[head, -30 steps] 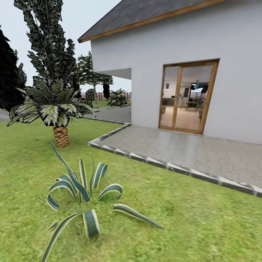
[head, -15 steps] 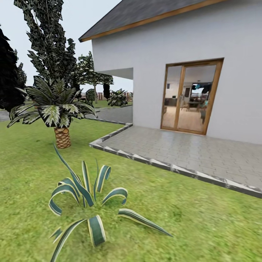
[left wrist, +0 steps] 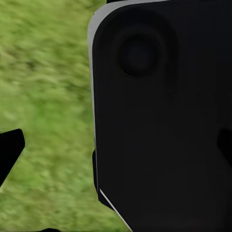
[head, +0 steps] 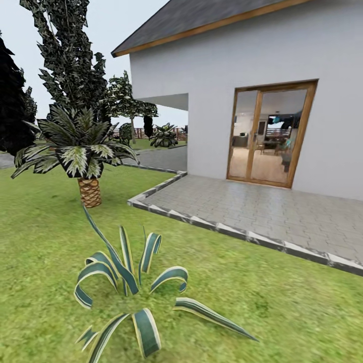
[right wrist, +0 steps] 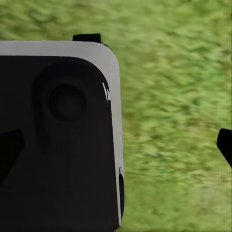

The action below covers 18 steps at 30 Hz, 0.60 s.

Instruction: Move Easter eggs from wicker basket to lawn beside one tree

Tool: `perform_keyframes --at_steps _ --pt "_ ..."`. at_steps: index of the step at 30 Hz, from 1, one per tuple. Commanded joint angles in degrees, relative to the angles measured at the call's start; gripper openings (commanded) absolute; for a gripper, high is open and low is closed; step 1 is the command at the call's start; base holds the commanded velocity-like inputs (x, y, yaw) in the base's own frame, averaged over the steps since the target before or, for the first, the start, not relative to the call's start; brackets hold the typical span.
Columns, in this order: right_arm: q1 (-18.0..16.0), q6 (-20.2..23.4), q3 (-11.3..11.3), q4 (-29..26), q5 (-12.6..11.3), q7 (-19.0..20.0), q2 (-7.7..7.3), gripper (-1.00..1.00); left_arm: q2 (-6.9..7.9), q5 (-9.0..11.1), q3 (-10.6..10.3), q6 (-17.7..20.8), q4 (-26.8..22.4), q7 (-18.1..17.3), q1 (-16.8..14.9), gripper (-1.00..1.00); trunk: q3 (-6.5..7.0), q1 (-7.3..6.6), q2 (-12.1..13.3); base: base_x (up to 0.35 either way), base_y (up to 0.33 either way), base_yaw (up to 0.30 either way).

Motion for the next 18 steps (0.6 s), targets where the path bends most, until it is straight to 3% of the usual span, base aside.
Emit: perform_keyframes --at_steps 1,8,18 --pt "-0.07 -0.04 0.05 0.12 -0.27 0.04 -0.01 1.0 0.0 -0.04 -0.02 0.01 -0.04 -0.04 0.0 1.0 -0.05 0.02 -0.02 0.171 0.24 0.0" --pt "-0.07 -0.04 0.0 0.12 -0.28 0.04 -0.01 1.0 0.0 -0.11 -0.08 0.0 -0.04 -0.1 0.0 1.0 -0.05 0.02 -0.02 0.035 0.063 0.0" --pt "-0.07 -0.04 0.01 0.12 -0.28 0.06 -0.01 1.0 0.0 -0.08 0.02 0.0 -0.04 -0.08 0.0 1.0 -0.05 0.02 -0.02 -0.187 0.171 0.0"
